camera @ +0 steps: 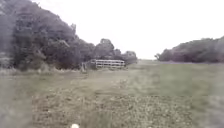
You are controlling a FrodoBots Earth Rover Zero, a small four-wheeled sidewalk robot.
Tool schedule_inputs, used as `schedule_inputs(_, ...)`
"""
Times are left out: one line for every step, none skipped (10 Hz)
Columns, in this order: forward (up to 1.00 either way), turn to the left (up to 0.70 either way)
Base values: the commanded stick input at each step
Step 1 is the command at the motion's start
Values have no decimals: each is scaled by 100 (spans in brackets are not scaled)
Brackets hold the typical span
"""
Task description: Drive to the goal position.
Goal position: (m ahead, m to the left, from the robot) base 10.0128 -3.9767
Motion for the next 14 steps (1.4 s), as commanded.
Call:
schedule_inputs(70,0)
schedule_inputs(70,0)
schedule_inputs(70,0)
schedule_inputs(70,0)
schedule_inputs(70,0)
schedule_inputs(70,0)
schedule_inputs(70,0)
schedule_inputs(70,-3)
schedule_inputs(70,-18)
schedule_inputs(70,-34)
schedule_inputs(70,-35)
schedule_inputs(70,-35)
schedule_inputs(70,-35)
schedule_inputs(70,-35)
